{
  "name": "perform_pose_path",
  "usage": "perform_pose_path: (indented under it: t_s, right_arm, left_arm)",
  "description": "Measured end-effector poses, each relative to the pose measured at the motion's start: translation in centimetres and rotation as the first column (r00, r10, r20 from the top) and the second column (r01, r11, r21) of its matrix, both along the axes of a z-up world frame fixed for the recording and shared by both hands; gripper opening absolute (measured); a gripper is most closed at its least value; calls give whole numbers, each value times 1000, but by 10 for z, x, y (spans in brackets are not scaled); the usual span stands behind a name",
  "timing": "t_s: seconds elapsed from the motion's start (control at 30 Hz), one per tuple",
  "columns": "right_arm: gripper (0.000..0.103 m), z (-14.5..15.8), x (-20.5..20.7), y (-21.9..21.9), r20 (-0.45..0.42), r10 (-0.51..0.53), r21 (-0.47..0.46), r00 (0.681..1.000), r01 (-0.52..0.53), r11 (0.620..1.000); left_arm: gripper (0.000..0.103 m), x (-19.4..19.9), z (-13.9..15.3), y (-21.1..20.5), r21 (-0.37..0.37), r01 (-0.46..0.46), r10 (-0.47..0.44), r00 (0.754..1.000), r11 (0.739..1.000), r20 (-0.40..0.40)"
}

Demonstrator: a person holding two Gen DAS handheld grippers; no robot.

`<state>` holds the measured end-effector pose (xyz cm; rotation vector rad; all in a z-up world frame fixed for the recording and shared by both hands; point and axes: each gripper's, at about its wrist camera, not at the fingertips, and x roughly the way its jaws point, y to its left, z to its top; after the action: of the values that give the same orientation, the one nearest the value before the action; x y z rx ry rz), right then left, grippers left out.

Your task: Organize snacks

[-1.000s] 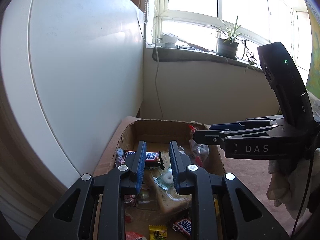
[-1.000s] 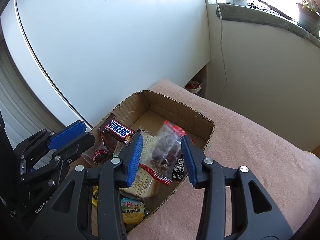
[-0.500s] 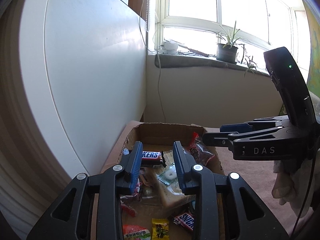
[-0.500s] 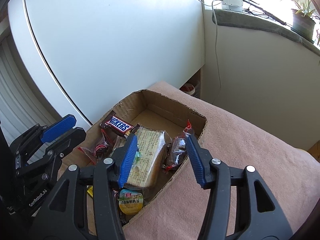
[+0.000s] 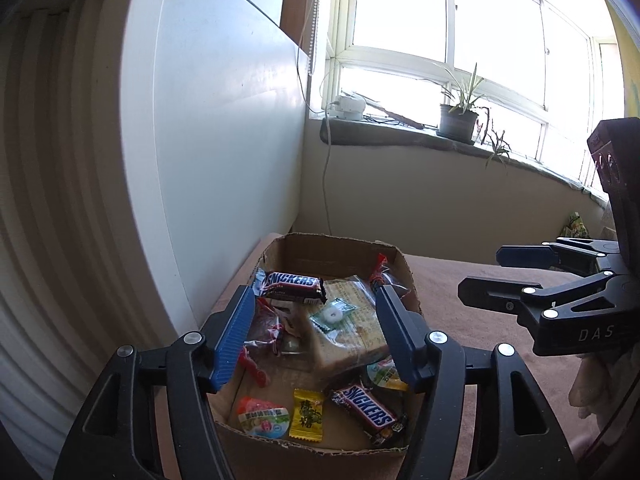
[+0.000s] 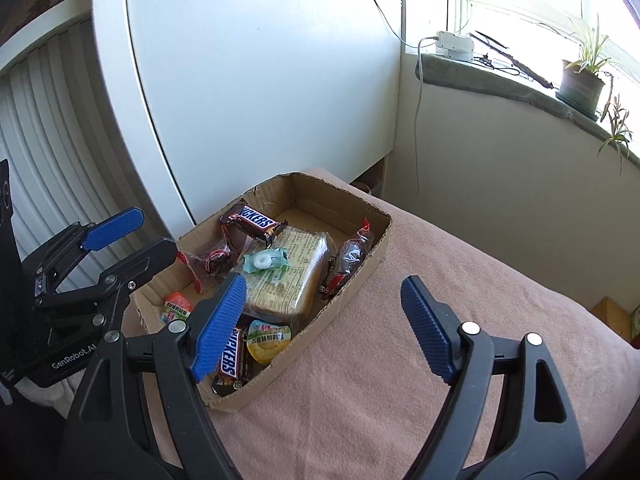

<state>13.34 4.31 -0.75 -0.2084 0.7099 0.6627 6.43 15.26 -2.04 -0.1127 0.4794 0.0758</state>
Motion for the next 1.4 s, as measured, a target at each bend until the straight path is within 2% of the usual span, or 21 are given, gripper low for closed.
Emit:
perform_pose_path:
  t_s: [0.1,0.2,0.27,0.37,0.6,0.87,1.4]
  right_arm:
    - [85,3,-24,-11,25,5,-2,1000,-5,1000]
    - [95,3,-50,-23,65,1,-1,998,-1,1000]
    - [97,2,-67,-31,85,2,8,996,-3,1000]
    - [99,-3,-86,-41,79,-7,36,997,4,999]
    - [100,-16,-118,-62,75,-55,42,996,52,998]
    - [100,-8,-138,-81,125,-92,42,988,87,995]
    - [100,-13,-140,-98,100,-144,90,985,135,987]
  left_arm:
    - [71,-15,2,-2,-6,-19,19,1000,1000,2]
    - [73,-32,3,-8,18,-45,45,999,999,6]
    - [75,-44,3,-12,40,-70,70,998,997,8]
    - [77,-59,1,-14,57,-99,99,995,993,-2]
    - [80,-84,-4,-14,35,-167,169,984,985,-48]
    - [80,-97,0,-23,61,-177,180,982,982,-49]
    - [81,-100,1,-29,89,-176,180,983,980,-43]
